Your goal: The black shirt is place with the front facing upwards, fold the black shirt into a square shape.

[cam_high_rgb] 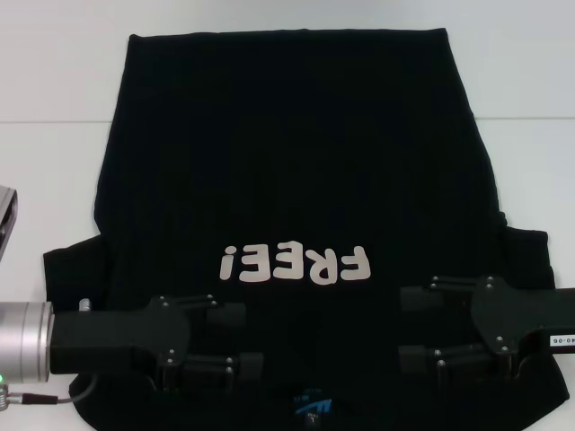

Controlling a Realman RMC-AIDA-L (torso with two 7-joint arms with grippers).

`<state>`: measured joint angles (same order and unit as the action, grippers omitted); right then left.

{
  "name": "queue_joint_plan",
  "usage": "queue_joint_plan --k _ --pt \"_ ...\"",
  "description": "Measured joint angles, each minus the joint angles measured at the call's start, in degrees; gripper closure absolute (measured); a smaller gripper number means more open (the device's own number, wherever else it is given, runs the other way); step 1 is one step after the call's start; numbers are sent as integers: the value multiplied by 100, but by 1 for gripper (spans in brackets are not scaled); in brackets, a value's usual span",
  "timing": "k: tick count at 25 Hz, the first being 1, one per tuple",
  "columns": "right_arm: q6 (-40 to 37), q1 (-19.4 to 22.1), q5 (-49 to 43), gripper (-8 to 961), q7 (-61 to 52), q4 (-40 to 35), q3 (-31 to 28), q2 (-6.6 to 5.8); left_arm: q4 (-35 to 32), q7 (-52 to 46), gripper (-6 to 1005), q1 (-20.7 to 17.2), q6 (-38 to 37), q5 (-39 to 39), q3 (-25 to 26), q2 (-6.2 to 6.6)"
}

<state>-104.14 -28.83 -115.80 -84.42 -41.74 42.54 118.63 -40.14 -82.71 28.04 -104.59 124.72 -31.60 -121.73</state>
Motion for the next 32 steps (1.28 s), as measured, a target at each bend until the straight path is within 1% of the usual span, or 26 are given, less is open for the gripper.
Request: queue_joint_plan --k 14,15,17,18,21,24,26,27,32 --pt "15 0 -12 44 10 0 7 23 7 0 153 0 13 0 -74 -9" --pt "17 0 -10 44 17 2 2 24 7 0 153 -1 29 -3 -67 -10" --pt "18 0 6 44 31 11 -8 26 -44 -16 153 -34 132 -44 106 -6" --pt "20 0 14 44 31 21 -11 28 -80 -42 153 -44 160 -52 239 12" --pt "54 -13 20 44 2 121 -61 28 -272 -299 153 -51 184 -12 720 176" --pt "154 -53 23 43 -35 275 -170 29 -613 -708 152 -64 184 198 905 352" --pt "270 -59 23 43 -40 363 -227 43 -879 -962 152 -57 184 499 998 410" --pt "338 -61 23 43 -41 399 -235 54 -1107 -1155 152 -27 171 789 1076 441" --pt "541 -62 4 44 -33 530 -195 79 -1461 -1545 152 70 135 1300 1162 499"
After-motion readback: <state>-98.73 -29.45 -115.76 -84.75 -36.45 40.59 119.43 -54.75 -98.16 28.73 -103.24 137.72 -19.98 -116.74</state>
